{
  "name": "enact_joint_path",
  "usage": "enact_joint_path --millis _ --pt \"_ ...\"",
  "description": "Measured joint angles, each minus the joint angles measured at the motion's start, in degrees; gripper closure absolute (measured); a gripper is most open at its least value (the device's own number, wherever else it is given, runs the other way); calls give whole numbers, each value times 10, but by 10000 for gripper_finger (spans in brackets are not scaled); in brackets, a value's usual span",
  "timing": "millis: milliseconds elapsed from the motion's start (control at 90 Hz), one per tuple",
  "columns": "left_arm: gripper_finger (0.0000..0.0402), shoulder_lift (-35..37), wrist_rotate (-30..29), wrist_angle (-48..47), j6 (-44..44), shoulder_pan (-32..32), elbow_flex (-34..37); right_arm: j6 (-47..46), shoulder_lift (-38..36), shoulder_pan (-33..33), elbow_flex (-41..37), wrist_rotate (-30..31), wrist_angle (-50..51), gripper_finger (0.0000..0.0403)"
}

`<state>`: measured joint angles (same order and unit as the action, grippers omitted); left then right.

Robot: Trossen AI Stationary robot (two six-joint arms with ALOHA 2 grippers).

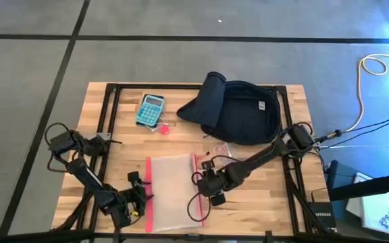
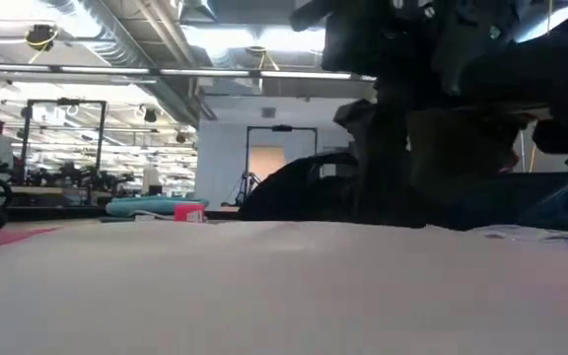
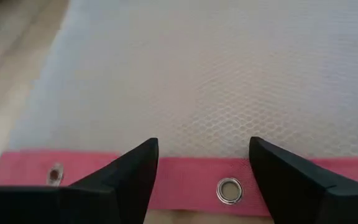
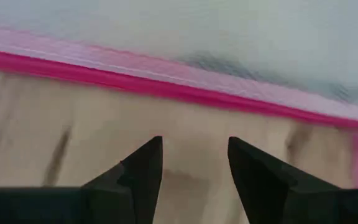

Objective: Unpack backpack
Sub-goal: Remove the black pen from the transparent zip bag

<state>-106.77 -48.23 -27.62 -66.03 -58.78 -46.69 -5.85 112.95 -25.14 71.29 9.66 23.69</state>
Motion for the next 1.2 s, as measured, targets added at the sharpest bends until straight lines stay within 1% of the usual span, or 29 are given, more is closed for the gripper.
enact_joint_path --millis 111,200,344,444,578,656,722,833,878,1056,1200 --pt "163 8 -10 -66 -64 2 3 -3 0 0 -7 12 -46 237" --pt "163 9 -17 -99 -111 6 5 -12 0 0 -6 12 -76 237" --pt "163 11 -21 -101 -144 18 0 -19 1 0 -6 13 -98 237" --pt "163 15 -48 -98 -161 30 -17 -19 8 0 -6 13 -93 237" --pt "163 21 -108 -93 -114 51 -51 -20 8 0 -6 13 -94 237" --pt "163 20 -112 -94 -61 71 -66 -14 8 0 -6 15 -79 237" --pt "163 20 -115 -88 -23 89 -76 -13 8 0 -6 33 -48 237" --pt "163 20 -117 -74 10 119 -81 -17 8 0 -6 43 1 237" --pt "163 20 -107 -54 24 132 -81 -18 8 0 -6 42 -2 237" --pt "163 13 -23 8 70 196 -80 -43 8 0 -6 32 -41 237" --pt "163 -6 -12 59 115 222 -80 -49 18 0 -6 32 -55 237"
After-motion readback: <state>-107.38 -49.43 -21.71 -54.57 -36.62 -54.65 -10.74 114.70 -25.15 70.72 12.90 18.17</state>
